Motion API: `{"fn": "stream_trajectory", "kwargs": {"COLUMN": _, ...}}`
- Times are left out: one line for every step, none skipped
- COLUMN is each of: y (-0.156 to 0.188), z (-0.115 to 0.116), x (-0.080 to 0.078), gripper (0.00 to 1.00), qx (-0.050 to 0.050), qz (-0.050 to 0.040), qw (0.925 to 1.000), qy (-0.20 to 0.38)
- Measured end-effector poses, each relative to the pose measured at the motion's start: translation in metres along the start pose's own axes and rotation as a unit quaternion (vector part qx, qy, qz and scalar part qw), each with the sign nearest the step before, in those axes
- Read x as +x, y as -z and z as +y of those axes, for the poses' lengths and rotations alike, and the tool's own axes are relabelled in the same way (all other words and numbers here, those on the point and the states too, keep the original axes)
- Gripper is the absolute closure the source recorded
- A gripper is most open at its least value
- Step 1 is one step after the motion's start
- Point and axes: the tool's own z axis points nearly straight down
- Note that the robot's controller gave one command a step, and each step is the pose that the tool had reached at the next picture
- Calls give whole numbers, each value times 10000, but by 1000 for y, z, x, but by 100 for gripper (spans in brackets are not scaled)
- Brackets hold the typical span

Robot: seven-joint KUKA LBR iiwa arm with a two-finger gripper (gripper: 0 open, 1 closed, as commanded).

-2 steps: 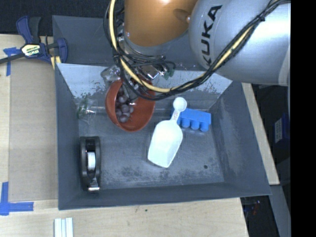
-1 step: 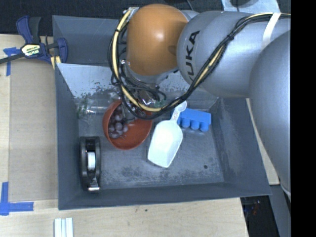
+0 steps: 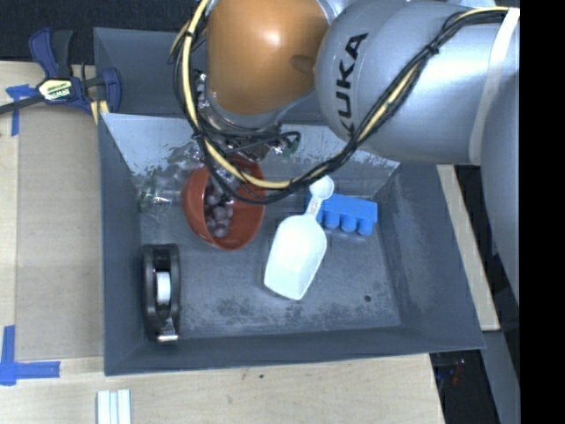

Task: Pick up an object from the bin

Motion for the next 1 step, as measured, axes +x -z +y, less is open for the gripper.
{"fn": "stream_trajectory", "kwargs": {"y": 8, "z": -2, "x": 0, "gripper": 100, "qx": -2, "qz": -8, "qw": 10000, "qy": -5}}
